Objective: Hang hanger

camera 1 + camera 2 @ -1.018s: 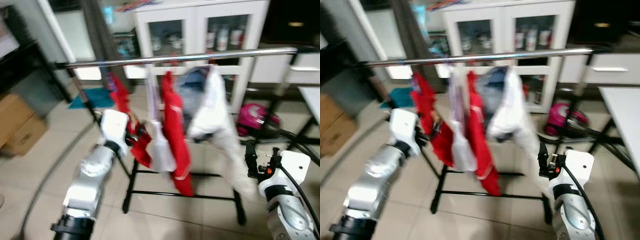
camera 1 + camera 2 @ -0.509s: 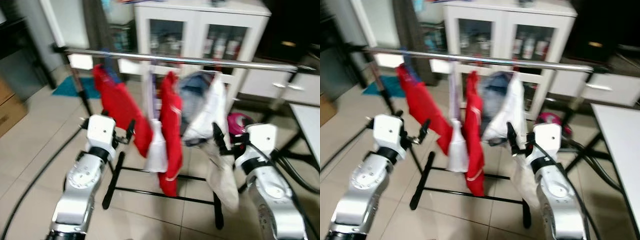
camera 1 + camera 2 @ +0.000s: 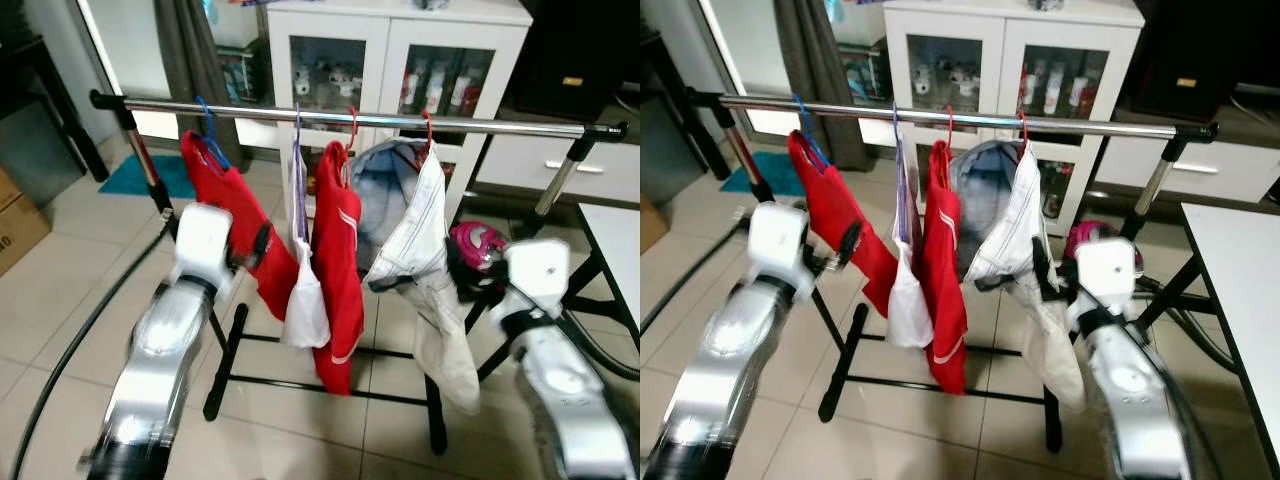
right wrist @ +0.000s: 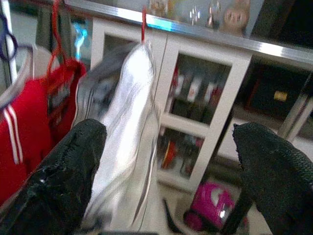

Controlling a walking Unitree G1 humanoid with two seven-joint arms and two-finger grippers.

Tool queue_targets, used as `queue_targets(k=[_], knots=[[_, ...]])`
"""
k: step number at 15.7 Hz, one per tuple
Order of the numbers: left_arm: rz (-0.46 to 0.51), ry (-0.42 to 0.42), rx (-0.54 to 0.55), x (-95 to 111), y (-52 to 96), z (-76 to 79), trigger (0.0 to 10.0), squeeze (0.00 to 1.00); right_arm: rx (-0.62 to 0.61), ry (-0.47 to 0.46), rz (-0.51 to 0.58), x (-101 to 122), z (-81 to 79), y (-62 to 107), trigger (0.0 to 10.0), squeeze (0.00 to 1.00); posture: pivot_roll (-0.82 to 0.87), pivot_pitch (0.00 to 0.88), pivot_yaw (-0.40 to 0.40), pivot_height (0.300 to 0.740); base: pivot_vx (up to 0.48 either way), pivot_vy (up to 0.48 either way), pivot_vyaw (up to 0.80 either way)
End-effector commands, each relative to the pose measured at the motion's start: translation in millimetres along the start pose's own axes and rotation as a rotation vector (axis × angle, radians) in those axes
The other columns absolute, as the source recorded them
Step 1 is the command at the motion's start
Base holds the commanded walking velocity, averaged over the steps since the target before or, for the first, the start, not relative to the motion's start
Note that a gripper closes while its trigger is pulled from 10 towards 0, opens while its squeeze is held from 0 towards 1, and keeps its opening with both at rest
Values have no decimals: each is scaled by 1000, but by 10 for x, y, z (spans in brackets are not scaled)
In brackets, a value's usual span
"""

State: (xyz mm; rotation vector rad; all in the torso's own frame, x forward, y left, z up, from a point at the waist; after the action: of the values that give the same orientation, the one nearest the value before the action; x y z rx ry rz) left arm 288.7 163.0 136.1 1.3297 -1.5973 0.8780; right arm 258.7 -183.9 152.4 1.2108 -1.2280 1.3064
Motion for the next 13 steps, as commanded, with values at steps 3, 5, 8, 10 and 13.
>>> queue_targets(k=[3,5,8,10,13], knots=[[13,71,1,134,125,39,10000,0,3,-172,-57,-115,8,39,10000,1000,41,0,43,740,0,0,0],[15,106,-25,163,68,180,10000,0,-45,-155,-72,-187,128,81,10000,1000,-9,0,71,740,0,0,0],[89,88,-97,315,-71,267,10000,0,-86,-193,-42,-104,186,85,10000,1000,-50,0,64,740,0,0,0],[74,84,-106,306,-75,263,10000,0,-79,-210,-43,-127,115,93,10000,1000,-51,0,58,740,0,0,0],[44,63,-110,240,-46,263,10000,0,-42,-196,-70,-163,69,-39,10000,1000,-23,0,54,740,286,0,267]])
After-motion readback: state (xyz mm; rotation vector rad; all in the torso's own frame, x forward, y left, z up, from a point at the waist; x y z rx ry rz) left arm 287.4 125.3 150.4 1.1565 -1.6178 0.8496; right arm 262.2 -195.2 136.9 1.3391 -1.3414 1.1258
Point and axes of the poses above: a point about 5 cm out from each wrist's last joint towards the gripper, its own y axis pointing back from the gripper into the wrist, its own x axis along the axis of the wrist's last joint, z = x × y, the point moved 1 cm from there along -y, pointing out of the wrist towards the gripper, and after that the axes turned 11 degrees about -y, right-handed, at the moved point
